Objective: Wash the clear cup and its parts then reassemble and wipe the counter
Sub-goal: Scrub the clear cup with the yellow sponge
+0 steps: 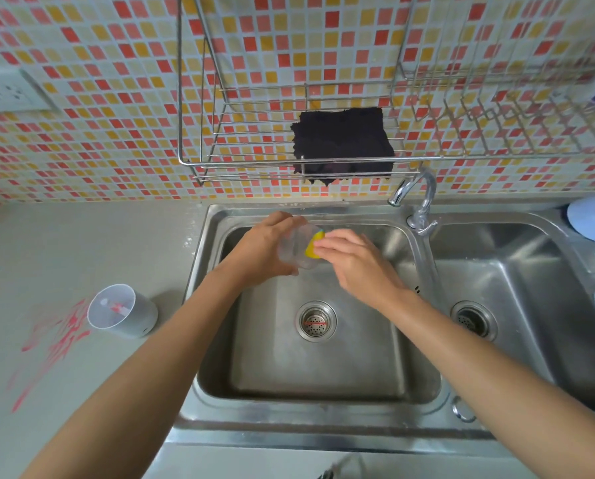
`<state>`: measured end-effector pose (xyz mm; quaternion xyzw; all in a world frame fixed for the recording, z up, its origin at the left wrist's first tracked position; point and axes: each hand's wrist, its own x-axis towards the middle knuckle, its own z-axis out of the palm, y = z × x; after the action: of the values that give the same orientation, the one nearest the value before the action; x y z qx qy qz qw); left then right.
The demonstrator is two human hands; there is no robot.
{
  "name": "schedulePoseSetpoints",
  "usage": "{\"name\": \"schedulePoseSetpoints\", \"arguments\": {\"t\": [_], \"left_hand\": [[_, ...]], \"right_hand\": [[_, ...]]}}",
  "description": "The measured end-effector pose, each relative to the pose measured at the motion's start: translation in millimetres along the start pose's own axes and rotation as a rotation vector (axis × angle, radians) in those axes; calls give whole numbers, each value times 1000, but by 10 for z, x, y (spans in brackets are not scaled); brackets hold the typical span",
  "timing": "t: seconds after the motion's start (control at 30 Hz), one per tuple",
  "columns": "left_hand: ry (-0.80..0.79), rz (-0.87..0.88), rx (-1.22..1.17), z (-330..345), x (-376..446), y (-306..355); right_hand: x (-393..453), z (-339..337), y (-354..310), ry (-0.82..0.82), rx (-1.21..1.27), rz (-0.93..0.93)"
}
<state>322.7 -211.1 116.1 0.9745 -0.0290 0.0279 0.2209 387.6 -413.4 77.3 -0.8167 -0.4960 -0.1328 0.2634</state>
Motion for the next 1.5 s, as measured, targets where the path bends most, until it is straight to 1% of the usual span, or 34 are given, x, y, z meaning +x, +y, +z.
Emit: {"name": "schedulePoseSetpoints", "arguments": {"t": [0.03,0.17,0.2,0.23,0.33,0.43,0.53,0.63,0.7,0.77,0.8,0.87,0.9,0.93,0.97,1.0,1.03,1.07,1.1,1.13,1.2,1.27,1.3,1.33,1.37,1.4,1.43,1.47,1.5], "left_hand": [[-6,2,-5,-7,11,2],[-62,-1,-10,-23,-6,-91],[-75,-2,-9,-20,-23,-107],[-81,-6,-11,-14,-38,-110],[-76,-22,-52,-7,-38,-69],[-69,-53,-126,-11,-23,-33],[-33,-84,-235,32,-51,-46],[2,-88,-203,126,-86,-42],[68,-110,-184,186,-96,-40],[122,-93,-172,208,-105,-49],[127,-74,-158,214,-113,-68],[118,-40,-125,198,-140,-112],[114,-29,-114,179,-157,-125],[106,-21,-108,161,-172,-124],[93,-12,-101,145,-185,-110],[78,-3,-83,139,-191,-94],[64,3,-54,138,-191,-77],[58,0,-26,138,-185,-66],[61,-10,-12,135,-174,-60],[65,-20,-15,124,-159,-57],[60,-3,-25,95,-131,-54],[19,24,8,73,-115,-70],[-3,28,23,74,-117,-81],[-21,29,29,84,-131,-101],[-30,36,25,98,-146,-115],[-36,47,13,109,-152,-130],[-41,64,1,103,-149,-145],[-38,75,-8,86,-137,-151],[-24,84,-11,57,-123,-151]], "right_hand": [[-11,21,2,5,-6,2],[-142,93,-225,-63,248,128],[-169,100,-254,-85,259,132],[-179,98,-248,-86,235,116],[-141,63,-149,0,71,35],[-105,56,-152,45,14,11],[-96,96,-180,66,4,2],[-57,109,-224,103,56,17],[-22,120,-289,88,105,20],[-1,108,-368,51,206,100],[6,93,-404,25,291,191],[24,36,-453,-91,509,441],[36,17,-447,-148,582,516],[43,2,-428,-183,598,513],[48,-20,-392,-204,512,418],[54,-25,-344,-197,360,264],[60,-21,-284,-185,160,92],[67,-5,-218,-158,-13,-27],[79,-7,-193,-147,-104,-57],[83,1,-191,-129,-144,-44],[59,54,-282,-105,-101,27],[30,130,-419,-146,123,157],[24,152,-439,-193,225,240],[30,161,-440,-239,278,287],[41,146,-414,-275,222,250],[66,120,-382,-292,100,174],[91,111,-340,-280,-72,73],[120,103,-310,-237,-204,10],[142,85,-317,-203,-254,0]]}}
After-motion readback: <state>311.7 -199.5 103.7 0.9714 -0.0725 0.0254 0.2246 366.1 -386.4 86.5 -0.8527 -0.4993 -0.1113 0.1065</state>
